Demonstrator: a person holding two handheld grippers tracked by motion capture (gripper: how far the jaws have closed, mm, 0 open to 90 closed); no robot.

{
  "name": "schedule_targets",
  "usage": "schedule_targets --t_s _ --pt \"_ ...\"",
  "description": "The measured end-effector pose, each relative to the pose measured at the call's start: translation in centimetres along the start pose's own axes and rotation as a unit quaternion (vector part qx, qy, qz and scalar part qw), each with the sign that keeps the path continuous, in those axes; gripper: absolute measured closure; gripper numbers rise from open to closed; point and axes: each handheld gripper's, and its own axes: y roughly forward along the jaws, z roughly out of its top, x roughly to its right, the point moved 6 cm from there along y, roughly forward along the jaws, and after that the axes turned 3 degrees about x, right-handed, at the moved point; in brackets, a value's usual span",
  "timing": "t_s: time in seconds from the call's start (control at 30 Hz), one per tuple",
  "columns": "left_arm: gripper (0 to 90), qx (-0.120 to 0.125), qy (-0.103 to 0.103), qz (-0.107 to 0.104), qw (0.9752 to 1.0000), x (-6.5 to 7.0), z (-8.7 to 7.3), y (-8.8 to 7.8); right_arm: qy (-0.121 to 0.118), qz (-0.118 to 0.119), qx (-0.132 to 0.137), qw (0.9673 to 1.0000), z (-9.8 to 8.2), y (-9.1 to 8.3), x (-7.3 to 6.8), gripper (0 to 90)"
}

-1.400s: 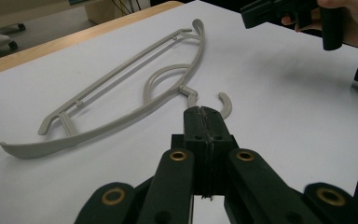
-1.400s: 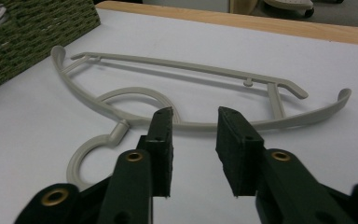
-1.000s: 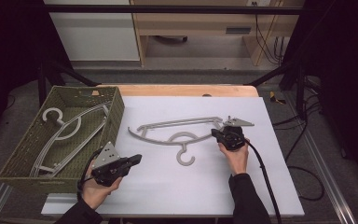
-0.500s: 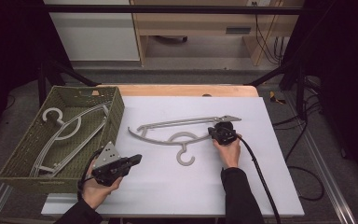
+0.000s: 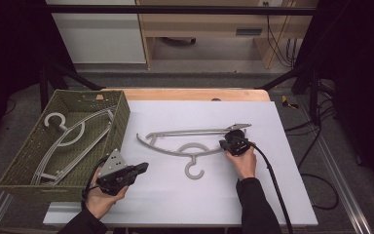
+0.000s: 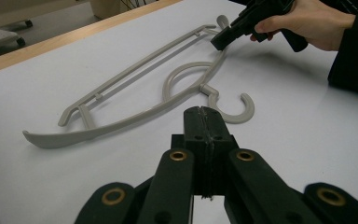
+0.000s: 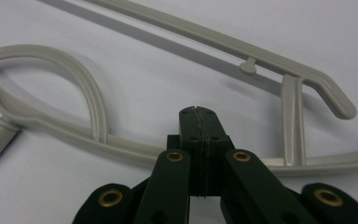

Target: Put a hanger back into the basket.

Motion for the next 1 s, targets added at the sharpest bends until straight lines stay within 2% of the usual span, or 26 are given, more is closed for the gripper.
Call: schedule_targets --t_s 0.17,0.23,0.47,0.67,0.7,0.77,0.87,0.9,0.93,1.0 --pt "90.0 -0.003 -0.002 0.001 1.0 0.0 -0.1 0.0 0.004 0.026 0.004 0.9996 -1.1 -1.4 -0.6 90.0" --pt "89.9 -0.003 -0.001 0.002 1.0 0.0 -0.1 0.0 -0.005 0.03 0.001 0.9995 -1.7 -2.0 -0.9 90.0" --pt "90.0 -0.003 -0.001 0.002 1.0 0.0 -0.2 -0.1 -0.004 0.044 -0.001 0.999 -3.3 -3.8 -2.2 90.0" --pt "89.9 -0.002 -0.003 0.001 1.0 0.0 -0.2 -0.1 -0.017 0.05 -0.005 0.9986 -4.4 -5.0 -2.8 90.0" --pt "90.0 -0.002 -0.003 0.0 1.0 0.0 -0.2 -0.1 -0.013 0.052 -0.002 0.9986 -4.5 -5.1 -3.0 88.3" --pt "90.0 -0.002 -0.004 0.0 1.0 0.1 -0.3 -0.1 -0.035 0.068 0.018 0.9969 -4.4 -5.5 -3.2 83.2" --pt "89.9 -0.002 -0.003 -0.002 1.0 0.1 -0.3 -0.1 -0.044 0.097 0.038 0.9936 -4.0 -6.2 -4.0 72.1" --pt "89.9 -0.002 -0.004 -0.003 1.0 0.1 -0.3 -0.1 -0.045 0.11 0.039 0.9922 -3.9 -6.3 -4.3 68.6" --pt "89.9 -0.002 -0.005 -0.003 1.0 0.1 -0.3 -0.1 -0.055 0.119 0.038 0.9906 -3.8 -6.3 -4.8 60.7" --pt "89.9 -0.002 -0.005 -0.003 1.0 0.1 -0.3 -0.1 -0.077 0.126 0.026 0.9887 -4.0 -5.9 -5.4 54.1"
